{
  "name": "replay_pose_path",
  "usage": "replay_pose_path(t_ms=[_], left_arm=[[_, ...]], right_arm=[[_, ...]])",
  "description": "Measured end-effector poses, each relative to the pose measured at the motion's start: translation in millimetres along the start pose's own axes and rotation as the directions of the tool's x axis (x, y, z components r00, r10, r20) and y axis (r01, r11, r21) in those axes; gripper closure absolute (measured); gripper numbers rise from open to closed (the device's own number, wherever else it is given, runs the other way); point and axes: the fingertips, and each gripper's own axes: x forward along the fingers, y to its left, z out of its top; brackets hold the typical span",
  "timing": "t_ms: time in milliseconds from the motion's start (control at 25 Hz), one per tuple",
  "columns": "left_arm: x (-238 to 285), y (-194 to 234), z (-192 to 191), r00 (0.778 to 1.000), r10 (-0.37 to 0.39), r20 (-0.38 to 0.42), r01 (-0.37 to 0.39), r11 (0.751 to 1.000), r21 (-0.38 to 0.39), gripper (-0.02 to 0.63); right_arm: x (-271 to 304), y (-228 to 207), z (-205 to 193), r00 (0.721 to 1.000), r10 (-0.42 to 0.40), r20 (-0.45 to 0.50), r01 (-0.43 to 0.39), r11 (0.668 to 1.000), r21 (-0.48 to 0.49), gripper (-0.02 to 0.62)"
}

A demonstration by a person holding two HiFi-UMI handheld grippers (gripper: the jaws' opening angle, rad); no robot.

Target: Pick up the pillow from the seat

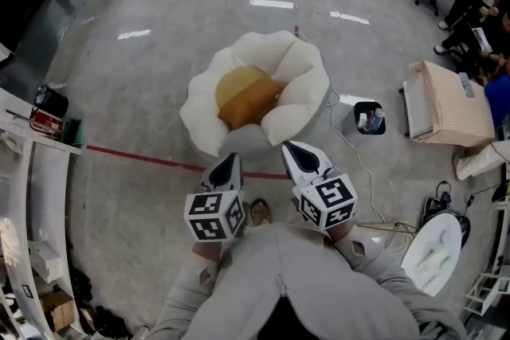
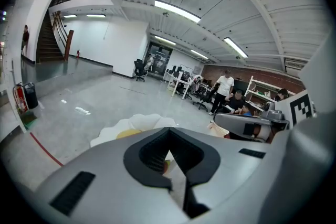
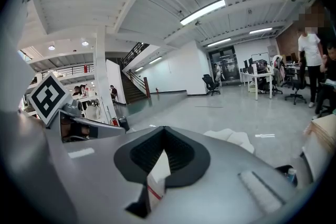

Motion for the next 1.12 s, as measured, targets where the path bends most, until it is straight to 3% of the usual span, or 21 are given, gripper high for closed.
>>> replay_pose_path(t_ms=[280,440,960,1120], left_arm=[[26,25,-6,0.999,0.028,-0.044,-0.030,0.999,-0.030,0.603],[50,33,-17,0.995,0.037,-0.092,-0.038,0.999,-0.009,0.603],[197,60,-26,0.977,0.067,-0.201,-0.065,0.998,0.020,0.603],[250,76,-32,0.969,0.088,-0.230,-0.075,0.995,0.064,0.603]], right_arm=[[11,-38,-5,0.996,-0.082,-0.025,0.083,0.995,0.047,0.600],[17,-60,-13,0.993,-0.108,-0.050,0.111,0.991,0.074,0.600],[108,-171,-48,0.976,-0.079,-0.201,0.098,0.992,0.084,0.600],[146,-201,-58,0.970,-0.048,-0.236,0.071,0.994,0.087,0.598]])
